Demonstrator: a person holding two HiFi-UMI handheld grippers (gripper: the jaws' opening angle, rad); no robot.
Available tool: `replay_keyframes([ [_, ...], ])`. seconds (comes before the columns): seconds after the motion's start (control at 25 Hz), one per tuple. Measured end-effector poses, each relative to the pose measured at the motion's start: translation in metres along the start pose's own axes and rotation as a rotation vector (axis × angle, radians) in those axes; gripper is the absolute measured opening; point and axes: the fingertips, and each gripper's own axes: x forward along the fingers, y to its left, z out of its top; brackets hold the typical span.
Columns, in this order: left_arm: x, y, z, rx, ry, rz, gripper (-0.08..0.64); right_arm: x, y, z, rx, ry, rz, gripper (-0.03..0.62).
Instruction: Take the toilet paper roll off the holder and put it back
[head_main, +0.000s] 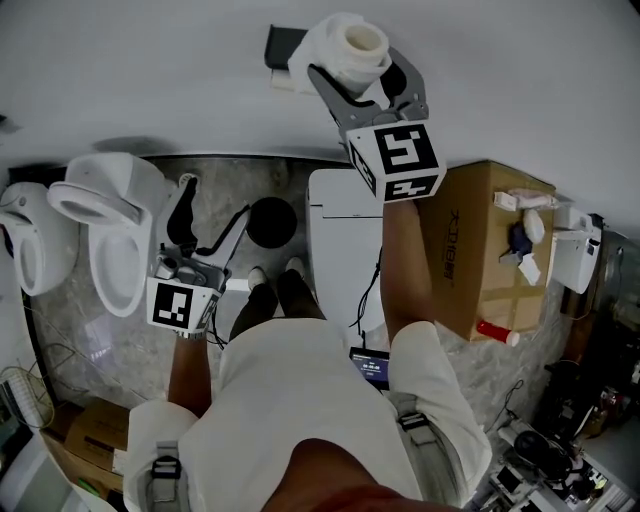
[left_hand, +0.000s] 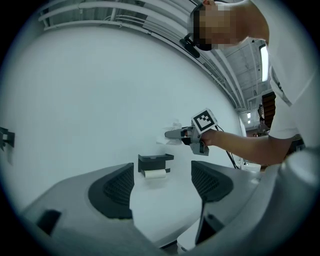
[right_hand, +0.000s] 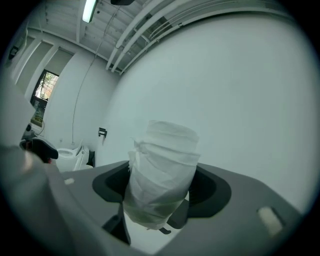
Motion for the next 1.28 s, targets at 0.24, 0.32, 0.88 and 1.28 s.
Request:
replay_keyframes([
  [0.24,0.008,-0.003,0.000,-0.006,-0.005,-0.001,0.347,0.041,-0.017,-0.027,0.002,0.054,-0.032,0.333],
  [0.32,0.008,-0.003,-0.001,-0.006,-0.003,0.000,0.348,0.052,-0.019,-0.035,0.007,0.069,-0.039,0.333],
  [0.88,0.006,-0.001,0.002,0.015,-0.002,0.021,0.347,0.078,-0.029,-0.062,0.043,0.104,-0.072,0.334],
  [1.28,0.005,0.000,0.005,0.015,-0.009,0.025,0.347,0.088,-0.024,-0.068,-0.010,0.151,-0.094,0.334],
])
